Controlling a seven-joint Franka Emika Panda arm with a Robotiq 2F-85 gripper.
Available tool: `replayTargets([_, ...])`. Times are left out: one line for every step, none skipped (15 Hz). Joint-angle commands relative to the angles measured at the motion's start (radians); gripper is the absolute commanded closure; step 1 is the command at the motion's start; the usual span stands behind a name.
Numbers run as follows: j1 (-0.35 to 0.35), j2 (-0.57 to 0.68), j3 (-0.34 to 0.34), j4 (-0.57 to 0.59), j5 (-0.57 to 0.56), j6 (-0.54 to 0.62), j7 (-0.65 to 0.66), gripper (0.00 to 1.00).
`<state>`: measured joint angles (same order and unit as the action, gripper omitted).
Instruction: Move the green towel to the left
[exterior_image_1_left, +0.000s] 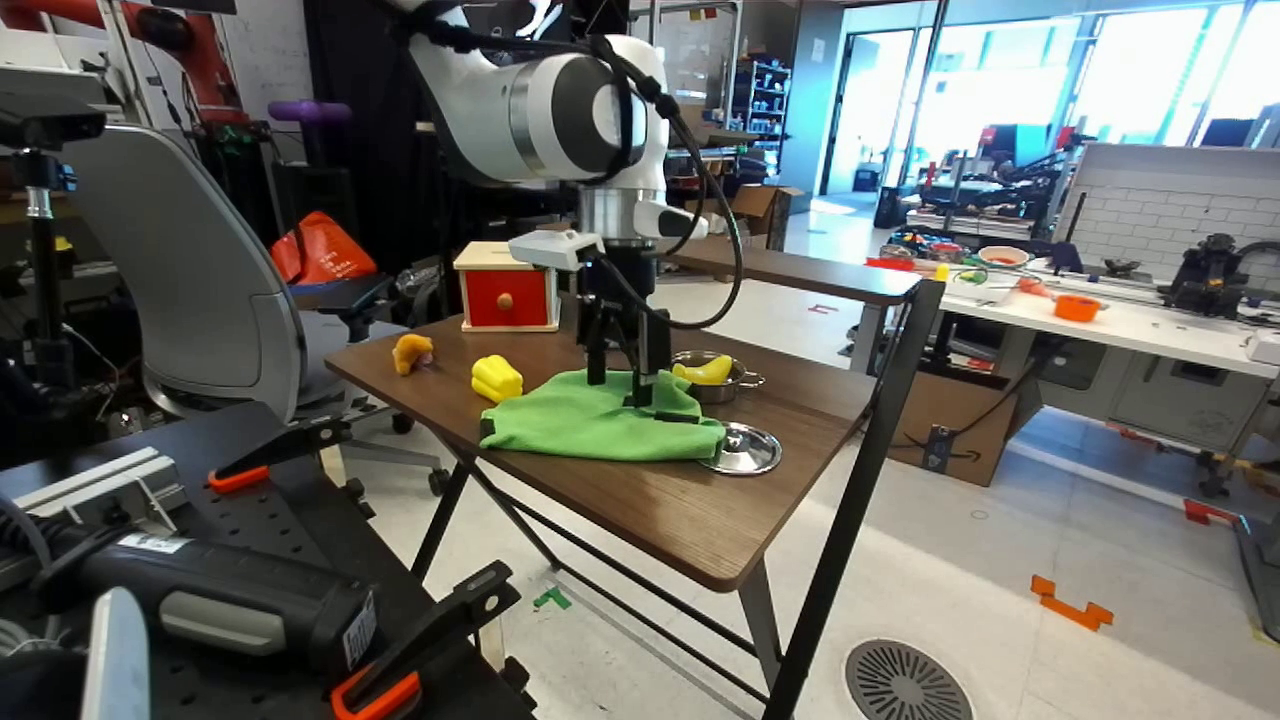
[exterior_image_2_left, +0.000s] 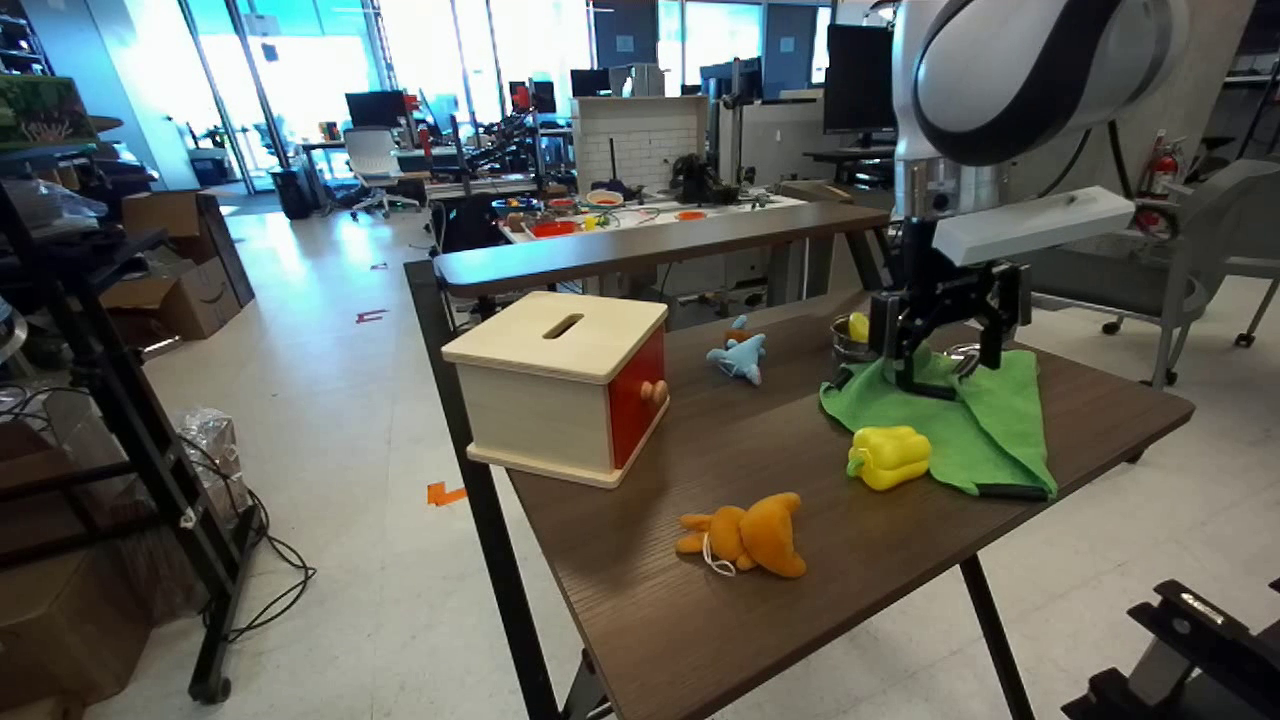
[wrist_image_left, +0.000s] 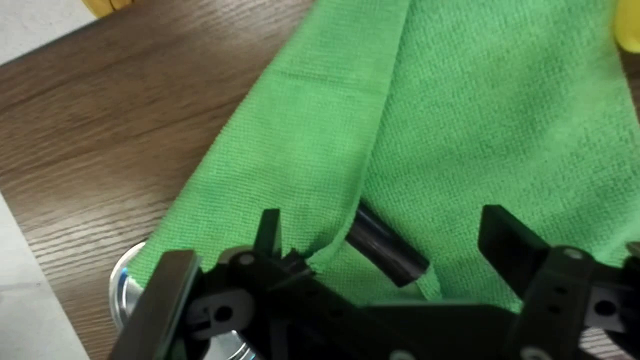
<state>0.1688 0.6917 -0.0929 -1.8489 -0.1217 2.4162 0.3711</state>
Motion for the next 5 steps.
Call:
replayTargets([0.002, -0.198, -0.008, -0.187, -0.025, 0.012, -0.025, 0.00])
replayTargets([0.001, -0.230, -0.014, -0.220, -0.044, 0.006, -0.034, 0.00])
replayTargets([-0.004, -0.129, 0.000, -0.114, -0.022, -0.002, -0.011, 0.00])
replayTargets([-0.006, -0.167, 0.000, -0.148, -0.032, -0.002, -0.014, 0.00])
replayTargets([-0.008, -0.193, 0.000, -0.174, -0.037, -0.002, -0.016, 0.00])
